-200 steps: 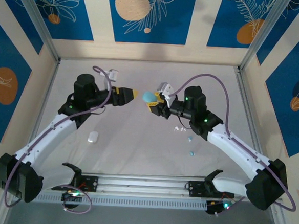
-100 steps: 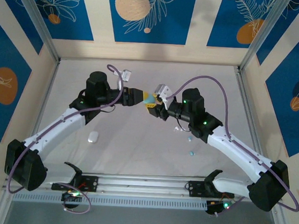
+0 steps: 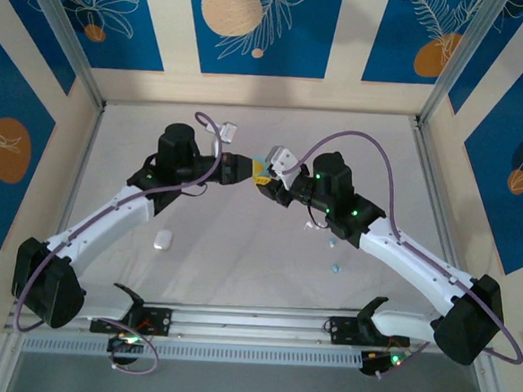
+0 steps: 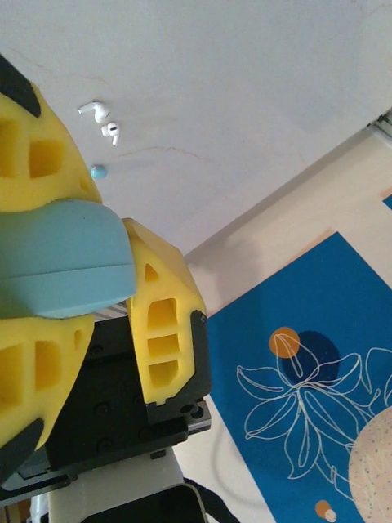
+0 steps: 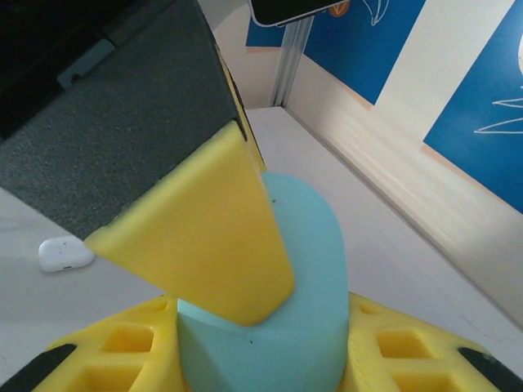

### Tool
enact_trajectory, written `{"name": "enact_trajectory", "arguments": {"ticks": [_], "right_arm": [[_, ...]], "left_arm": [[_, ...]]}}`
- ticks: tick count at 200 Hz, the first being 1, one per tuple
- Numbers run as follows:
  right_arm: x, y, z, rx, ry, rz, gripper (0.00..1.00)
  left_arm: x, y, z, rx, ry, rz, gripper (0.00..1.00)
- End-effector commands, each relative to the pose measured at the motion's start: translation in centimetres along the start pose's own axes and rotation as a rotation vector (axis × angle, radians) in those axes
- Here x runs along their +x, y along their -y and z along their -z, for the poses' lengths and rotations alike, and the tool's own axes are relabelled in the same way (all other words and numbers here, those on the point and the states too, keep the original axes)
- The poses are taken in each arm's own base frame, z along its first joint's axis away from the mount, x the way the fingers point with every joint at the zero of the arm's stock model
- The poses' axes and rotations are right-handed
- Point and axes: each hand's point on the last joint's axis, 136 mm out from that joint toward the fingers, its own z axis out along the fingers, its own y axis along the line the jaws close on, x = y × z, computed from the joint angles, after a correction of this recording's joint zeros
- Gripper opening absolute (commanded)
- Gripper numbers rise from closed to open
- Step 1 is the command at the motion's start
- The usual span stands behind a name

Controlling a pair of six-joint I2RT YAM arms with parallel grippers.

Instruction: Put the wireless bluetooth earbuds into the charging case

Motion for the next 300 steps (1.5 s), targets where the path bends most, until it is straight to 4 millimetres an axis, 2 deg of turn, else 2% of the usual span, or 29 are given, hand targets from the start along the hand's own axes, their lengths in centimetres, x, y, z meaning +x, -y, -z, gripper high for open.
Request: {"name": "enact_trajectory", "arguments": {"ticks": [1, 20, 46, 92, 107, 130, 196, 221, 263, 300], "right_arm": [[-0.6, -0.7, 1.4, -0.034, 0.050, 0.088, 0.41], [-0.8, -0.4, 2.3, -0.106, 0.085, 0.033, 0.50], [-1.6, 0.8, 2.6, -0.084, 0.106, 0.046, 0.54], [-3.3, 1.7, 2.8, -0.053, 0.173, 0.096, 0.56], [-3.9, 2.2, 2.8, -0.025, 0.197, 0.095, 0.64], [-4.6, 2.9, 2.6, -0.008, 0.208, 0.095, 0.65], [-4.2, 2.6, 1.3, -0.060, 0.179, 0.092, 0.55], [-4.0, 2.7, 1.1, -0.060, 0.171, 0.089, 0.49], [-3.2, 2.4, 0.6, -0.084, 0.138, 0.098, 0.50], [-2.7, 2.2, 0.5, -0.096, 0.120, 0.094, 0.45]], "left_arm": [[-2.5, 1.3, 0.8, -0.009, 0.116, 0.034, 0.12], [-3.1, 2.1, 0.9, 0.058, 0.162, 0.095, 0.12], [-3.3, 3.0, 0.5, 0.138, 0.153, 0.148, 0.12], [-3.2, 3.2, 0.7, 0.125, 0.141, 0.146, 0.12], [-3.0, 3.0, 0.6, 0.113, 0.126, 0.143, 0.12], [-2.9, 3.1, 0.6, 0.110, 0.117, 0.139, 0.12], [-3.1, 3.7, 0.6, 0.134, 0.120, 0.139, 0.12], [-3.1, 3.7, 0.7, 0.137, 0.119, 0.136, 0.12], [-3.4, 4.1, 0.7, 0.145, 0.123, 0.126, 0.12], [-3.4, 4.1, 0.8, 0.144, 0.125, 0.120, 0.12]]}}
